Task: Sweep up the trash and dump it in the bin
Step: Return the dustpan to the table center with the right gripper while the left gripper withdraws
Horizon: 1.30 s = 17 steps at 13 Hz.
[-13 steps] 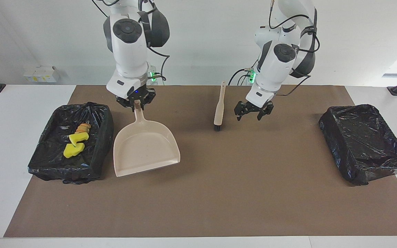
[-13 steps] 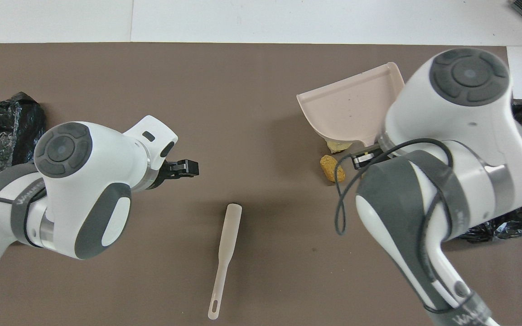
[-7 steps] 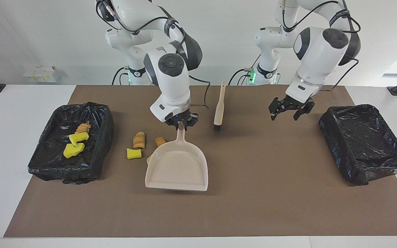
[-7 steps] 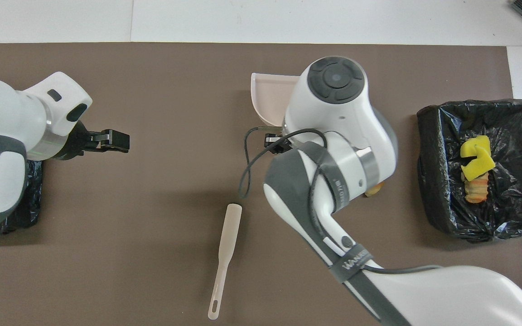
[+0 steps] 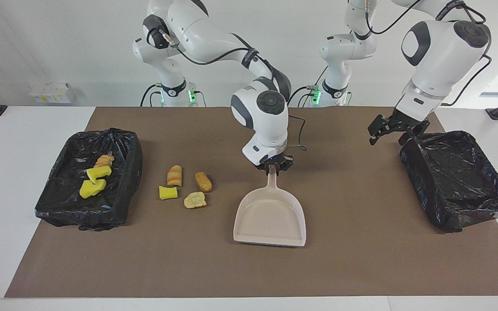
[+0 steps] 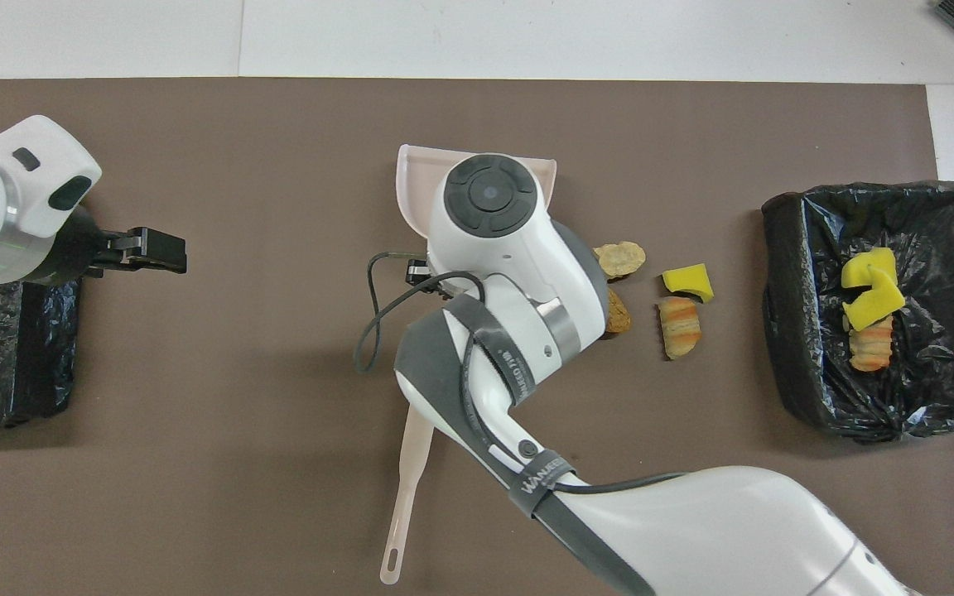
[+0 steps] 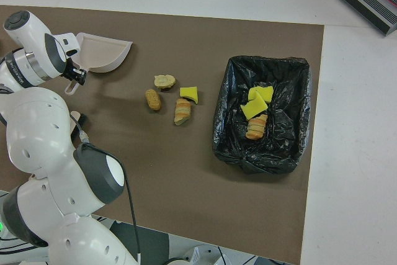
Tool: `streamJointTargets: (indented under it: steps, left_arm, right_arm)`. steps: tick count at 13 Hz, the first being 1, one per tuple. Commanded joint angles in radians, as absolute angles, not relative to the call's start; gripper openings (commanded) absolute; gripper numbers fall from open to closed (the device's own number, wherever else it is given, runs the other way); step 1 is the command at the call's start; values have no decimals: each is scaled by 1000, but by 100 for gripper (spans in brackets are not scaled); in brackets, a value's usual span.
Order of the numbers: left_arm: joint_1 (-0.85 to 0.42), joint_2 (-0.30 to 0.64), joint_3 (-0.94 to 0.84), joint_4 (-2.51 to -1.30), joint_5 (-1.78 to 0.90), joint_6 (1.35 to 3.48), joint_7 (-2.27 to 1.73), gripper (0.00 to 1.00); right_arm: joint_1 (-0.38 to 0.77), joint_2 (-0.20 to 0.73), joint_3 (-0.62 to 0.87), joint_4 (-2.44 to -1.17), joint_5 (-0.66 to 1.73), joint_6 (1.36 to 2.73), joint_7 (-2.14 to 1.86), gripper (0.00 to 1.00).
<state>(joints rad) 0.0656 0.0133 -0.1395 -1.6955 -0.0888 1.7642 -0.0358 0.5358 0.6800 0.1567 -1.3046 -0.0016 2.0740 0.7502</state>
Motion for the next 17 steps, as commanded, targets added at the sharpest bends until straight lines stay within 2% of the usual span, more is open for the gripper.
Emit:
streamJointTargets:
  steps: [1, 2, 3, 5, 7, 9, 11, 13, 16, 17]
  left_arm:
    - [116, 2, -126, -1675, -95, 1727, 79, 100]
    - [129, -9, -121, -1675, -95, 1723, 95, 100]
    - [141, -11, -121, -1672, -94, 1718, 94, 100]
    - [138, -15, -124, -1669, -66, 1697, 92, 100]
    - [129, -17, -126, -1669, -61, 1681, 91, 100]
    - [129, -17, -132, -1654, -49, 1649, 91, 100]
    - [132, -23, -132, -1649, -49, 1643, 91, 100]
    - [136, -23, -127, -1647, -48, 1643, 87, 100]
    - [135, -21, -129, -1634, -41, 1632, 81, 100]
    - [137, -21, -132, -1632, -41, 1631, 81, 100]
  right_arm:
    - [551, 718, 152, -1266, 2, 2106, 749, 0]
    - [551, 718, 152, -1267, 2, 2097, 747, 26]
    - [551, 713, 153, -1269, 2, 2089, 744, 99]
    - [548, 649, 158, -1288, 29, 2036, 742, 100]
    - [546, 539, 167, -1328, 64, 1868, 742, 100]
    - [537, 459, 170, -1389, 116, 1758, 729, 100]
    - [555, 349, 179, -1507, 132, 1738, 744, 100]
    - [604, 263, 195, -1645, 158, 1774, 777, 100]
    - [684, 126, 195, -1941, 285, 2044, 891, 100]
    - [719, 124, 195, -1994, 301, 2095, 931, 100]
